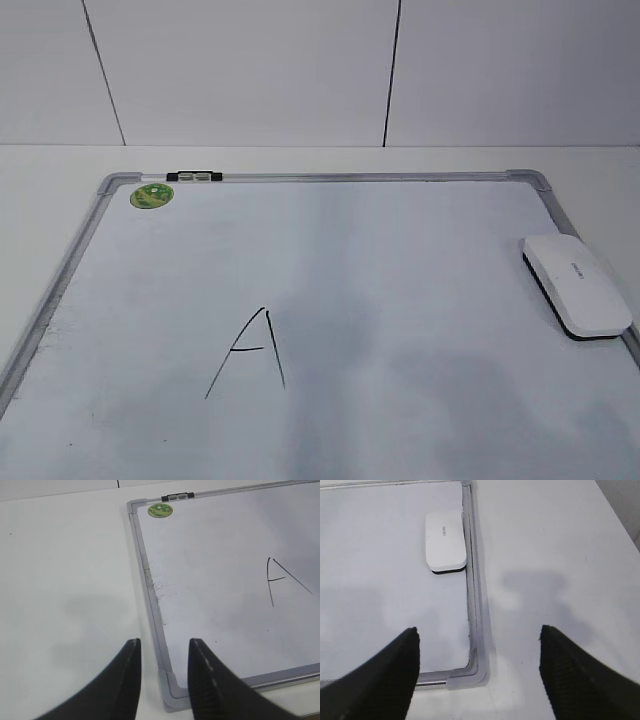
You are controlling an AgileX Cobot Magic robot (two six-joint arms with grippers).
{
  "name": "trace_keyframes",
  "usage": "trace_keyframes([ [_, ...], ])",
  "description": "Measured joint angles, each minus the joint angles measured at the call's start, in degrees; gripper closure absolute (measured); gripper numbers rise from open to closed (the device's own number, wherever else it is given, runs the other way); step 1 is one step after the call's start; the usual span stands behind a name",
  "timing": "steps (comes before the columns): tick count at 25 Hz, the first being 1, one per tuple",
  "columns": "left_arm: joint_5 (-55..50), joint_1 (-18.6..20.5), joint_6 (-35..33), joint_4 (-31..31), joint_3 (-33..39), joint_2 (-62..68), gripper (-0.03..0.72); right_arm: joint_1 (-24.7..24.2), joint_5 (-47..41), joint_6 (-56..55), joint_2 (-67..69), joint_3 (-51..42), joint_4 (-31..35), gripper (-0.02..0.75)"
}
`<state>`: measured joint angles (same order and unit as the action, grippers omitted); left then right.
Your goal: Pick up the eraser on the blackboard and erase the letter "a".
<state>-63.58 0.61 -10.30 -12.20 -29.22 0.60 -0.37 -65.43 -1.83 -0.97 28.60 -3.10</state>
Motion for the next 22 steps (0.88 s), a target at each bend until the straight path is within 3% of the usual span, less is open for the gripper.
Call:
trace_keyframes([
  [22,0.0,0.0,0.0,0.0,0.0,0.0,0.452,0.0,0.0,0.0,0.0,0.0,0.0,0.146],
])
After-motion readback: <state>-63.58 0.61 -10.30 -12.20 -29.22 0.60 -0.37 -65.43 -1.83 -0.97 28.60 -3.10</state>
